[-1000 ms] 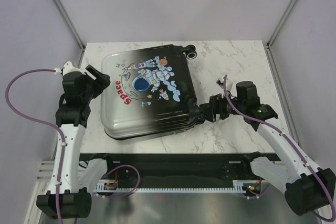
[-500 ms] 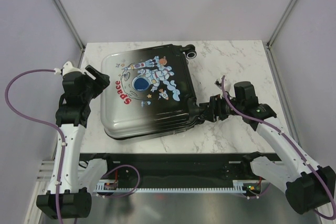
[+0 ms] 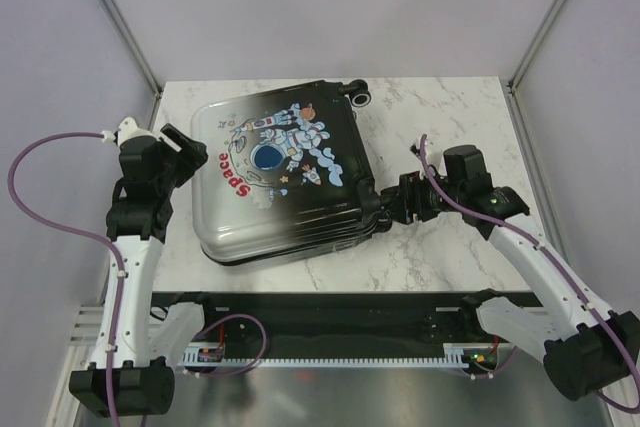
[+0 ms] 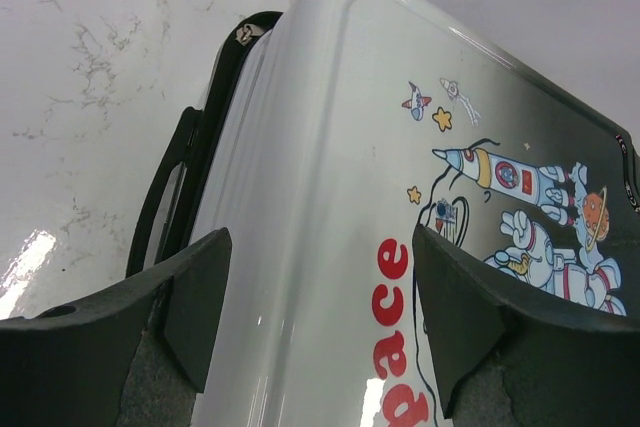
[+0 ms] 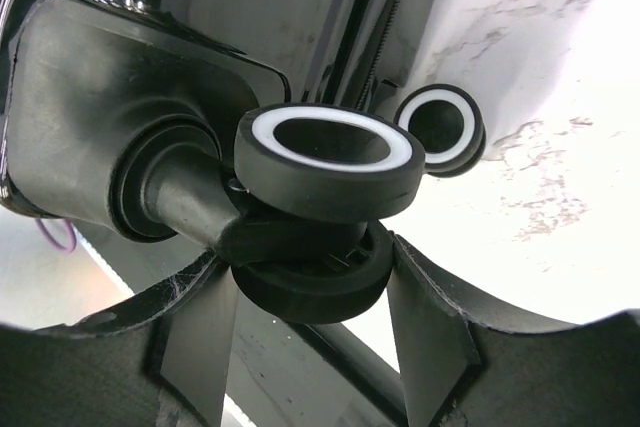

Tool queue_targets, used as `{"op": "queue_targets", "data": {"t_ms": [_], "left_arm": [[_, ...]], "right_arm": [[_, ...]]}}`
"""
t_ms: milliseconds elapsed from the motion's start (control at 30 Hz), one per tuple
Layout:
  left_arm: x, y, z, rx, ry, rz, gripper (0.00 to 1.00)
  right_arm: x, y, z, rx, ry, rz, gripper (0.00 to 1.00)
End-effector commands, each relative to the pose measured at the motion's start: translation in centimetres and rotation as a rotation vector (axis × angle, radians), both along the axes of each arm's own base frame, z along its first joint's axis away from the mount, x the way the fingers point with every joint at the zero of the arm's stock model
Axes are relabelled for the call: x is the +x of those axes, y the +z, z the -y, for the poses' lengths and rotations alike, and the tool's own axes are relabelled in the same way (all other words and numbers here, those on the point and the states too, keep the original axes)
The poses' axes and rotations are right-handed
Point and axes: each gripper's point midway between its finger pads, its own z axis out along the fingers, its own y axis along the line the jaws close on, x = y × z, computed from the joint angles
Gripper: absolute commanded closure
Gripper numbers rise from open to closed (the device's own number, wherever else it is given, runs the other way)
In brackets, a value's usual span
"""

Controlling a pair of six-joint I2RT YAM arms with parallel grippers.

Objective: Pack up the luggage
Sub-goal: Zip the luggage at the center of the board.

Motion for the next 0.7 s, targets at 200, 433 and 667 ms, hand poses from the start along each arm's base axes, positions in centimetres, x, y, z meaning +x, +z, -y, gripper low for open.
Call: {"op": "queue_targets", "data": {"t_ms": [200, 433, 667], "left_arm": [[0.8, 0.6, -0.8, 0.029, 0.031, 0.024, 0.2], [1.1, 1.0, -0.9, 0.032, 0.034, 0.039, 0.2], [0.9, 1.9, -1.2, 0.052, 0.039, 0.059, 0.2]], "right_arm": [[5.0, 13.2, -2.6, 0.195, -0.002, 0.41, 1.0], [6.1, 14.7, -3.5, 0.228, 0.0, 0.449, 1.0], [6.7, 16.7, -4.6, 0.251, 0.017, 0.498, 1.0]]}}
